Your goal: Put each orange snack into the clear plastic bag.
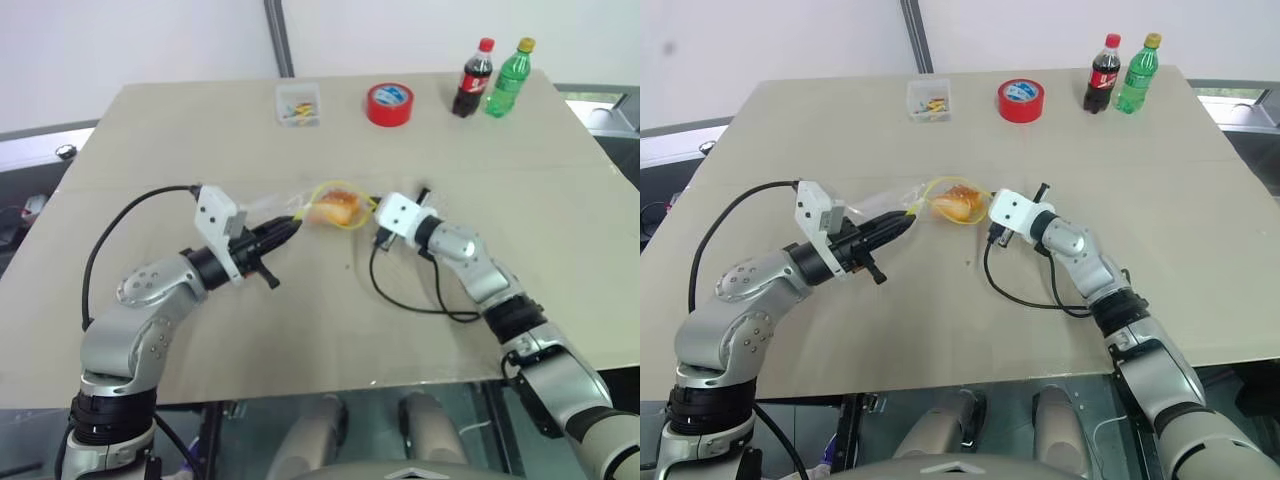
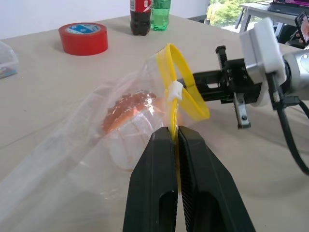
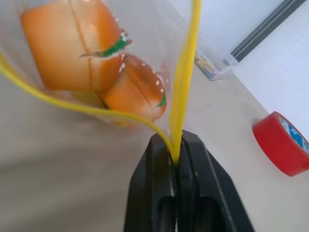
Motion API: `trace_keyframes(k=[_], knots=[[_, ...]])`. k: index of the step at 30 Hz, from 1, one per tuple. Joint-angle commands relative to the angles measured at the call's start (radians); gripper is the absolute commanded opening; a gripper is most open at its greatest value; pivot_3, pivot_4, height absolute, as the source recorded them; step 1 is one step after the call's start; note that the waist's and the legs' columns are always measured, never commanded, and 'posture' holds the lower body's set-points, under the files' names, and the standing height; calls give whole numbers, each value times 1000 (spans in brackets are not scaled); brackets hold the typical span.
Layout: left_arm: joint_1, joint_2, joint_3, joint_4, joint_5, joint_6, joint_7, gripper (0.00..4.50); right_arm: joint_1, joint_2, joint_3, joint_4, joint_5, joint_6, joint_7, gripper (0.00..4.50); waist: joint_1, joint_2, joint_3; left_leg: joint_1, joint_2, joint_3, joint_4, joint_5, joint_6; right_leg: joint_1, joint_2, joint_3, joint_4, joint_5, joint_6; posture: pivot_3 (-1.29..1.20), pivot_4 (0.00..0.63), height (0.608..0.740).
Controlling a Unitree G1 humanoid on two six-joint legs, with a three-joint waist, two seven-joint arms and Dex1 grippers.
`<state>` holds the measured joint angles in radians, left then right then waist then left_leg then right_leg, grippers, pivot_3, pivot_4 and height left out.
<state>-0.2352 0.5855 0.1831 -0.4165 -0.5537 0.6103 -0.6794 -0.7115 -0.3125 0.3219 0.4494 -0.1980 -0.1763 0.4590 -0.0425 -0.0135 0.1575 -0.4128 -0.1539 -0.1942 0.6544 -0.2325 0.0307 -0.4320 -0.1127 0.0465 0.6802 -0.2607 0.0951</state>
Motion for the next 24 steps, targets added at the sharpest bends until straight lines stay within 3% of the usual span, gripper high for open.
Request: trace_keyframes(k=[1,4,10,13,15,20,23,24], knots=[[-45,2,2,13,-5,-20,2,0,-53,-25,-61,-69,24,-7,19,51,0,0,0,0,0,0,0,0,0,0,0,0,0,0,0,0,150,710],[-120,-2,-37,92,38,-55,-6,0,-103,-71,-89,-58,7,13,24,51,0,0,0,0,0,0,0,0,0,0,0,0,0,0,0,0,150,710],[-435,-62,-147,449,199,-286,-45,0,-256,-233,-100,128,-120,-24,-53,51,11,-1,0,-2,-1,-2,3,0,0,0,-1,-3,0,1,-1,0,150,710],[-471,-62,-184,518,268,-412,-76,0,-254,-293,-123,102,-129,-21,-54,51,0,-1,0,-3,-2,-2,3,0,0,0,-3,-3,-2,1,-1,0,150,710],[-445,-59,-201,520,298,-480,-91,0,-199,-328,-141,17,-120,1,-39,51,-12,-1,0,-3,-2,0,1,0,0,-1,-7,-2,-3,1,-1,0,150,710],[-260,-44,-255,414,383,-623,-94,0,113,-371,-176,-354,-114,179,23,51,-27,-1,-1,-3,0,0,-1,0,0,-4,-7,-2,-2,0,-1,0,150,710],[-160,-48,-260,349,398,-619,-69,0,297,-387,-169,-532,-109,266,88,51,-22,0,0,-4,-1,2,1,0,0,-5,-7,-1,2,0,-1,0,150,710],[-119,-48,-267,323,413,-626,-59,0,383,-388,-175,-597,-89,279,104,586,-19,0,0,-3,-1,2,4,0,0,-4,-7,0,6,1,-1,0,150,710]])
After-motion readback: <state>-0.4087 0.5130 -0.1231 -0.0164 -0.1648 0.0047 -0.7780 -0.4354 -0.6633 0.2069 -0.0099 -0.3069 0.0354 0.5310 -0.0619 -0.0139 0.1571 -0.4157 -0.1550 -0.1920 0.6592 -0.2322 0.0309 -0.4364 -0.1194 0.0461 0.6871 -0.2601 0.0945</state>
